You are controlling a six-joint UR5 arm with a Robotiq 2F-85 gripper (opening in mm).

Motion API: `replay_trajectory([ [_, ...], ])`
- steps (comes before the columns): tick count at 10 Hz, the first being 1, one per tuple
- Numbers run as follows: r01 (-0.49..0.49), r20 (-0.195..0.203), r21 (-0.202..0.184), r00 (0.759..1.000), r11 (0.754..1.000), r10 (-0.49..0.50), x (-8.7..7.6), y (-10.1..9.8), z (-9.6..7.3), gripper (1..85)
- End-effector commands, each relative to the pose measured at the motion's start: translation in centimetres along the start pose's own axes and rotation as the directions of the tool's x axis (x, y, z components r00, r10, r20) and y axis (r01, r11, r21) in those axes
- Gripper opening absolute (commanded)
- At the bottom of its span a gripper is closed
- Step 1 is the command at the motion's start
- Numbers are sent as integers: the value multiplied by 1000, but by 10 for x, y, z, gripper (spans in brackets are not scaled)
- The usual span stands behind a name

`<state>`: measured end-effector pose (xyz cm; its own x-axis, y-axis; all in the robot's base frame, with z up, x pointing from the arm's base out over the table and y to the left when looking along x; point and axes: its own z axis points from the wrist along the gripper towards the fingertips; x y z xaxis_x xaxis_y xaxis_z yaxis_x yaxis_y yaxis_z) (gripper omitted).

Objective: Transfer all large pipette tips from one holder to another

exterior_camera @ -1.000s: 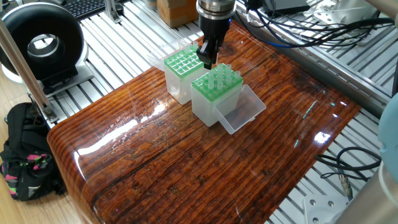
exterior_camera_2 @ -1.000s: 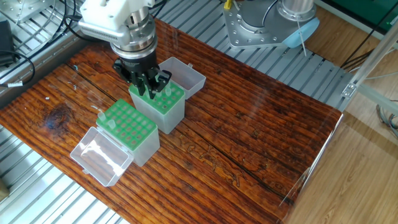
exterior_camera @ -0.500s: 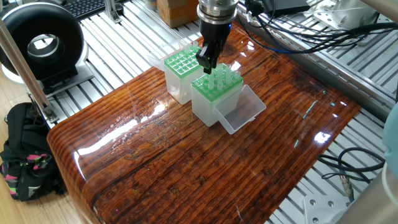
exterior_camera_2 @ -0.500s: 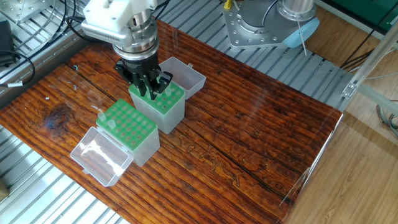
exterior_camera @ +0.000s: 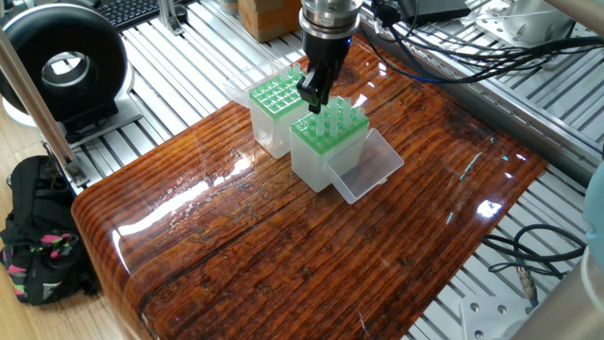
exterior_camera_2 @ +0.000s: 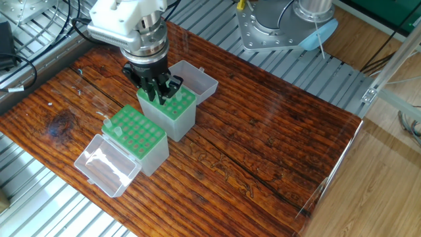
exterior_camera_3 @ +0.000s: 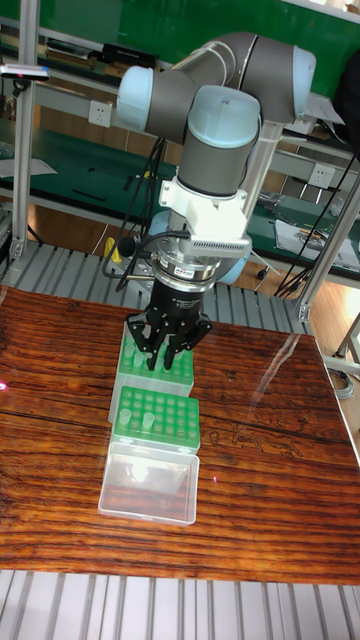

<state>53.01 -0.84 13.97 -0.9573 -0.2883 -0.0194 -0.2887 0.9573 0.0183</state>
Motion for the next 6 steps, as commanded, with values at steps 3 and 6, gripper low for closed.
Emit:
replay_trajectory([
  [3, -8, 8, -8, 1000, 1000, 8, -2, 1, -1, 267],
  [6, -11, 15, -9, 1000, 1000, 11, -4, 1, -1, 250],
])
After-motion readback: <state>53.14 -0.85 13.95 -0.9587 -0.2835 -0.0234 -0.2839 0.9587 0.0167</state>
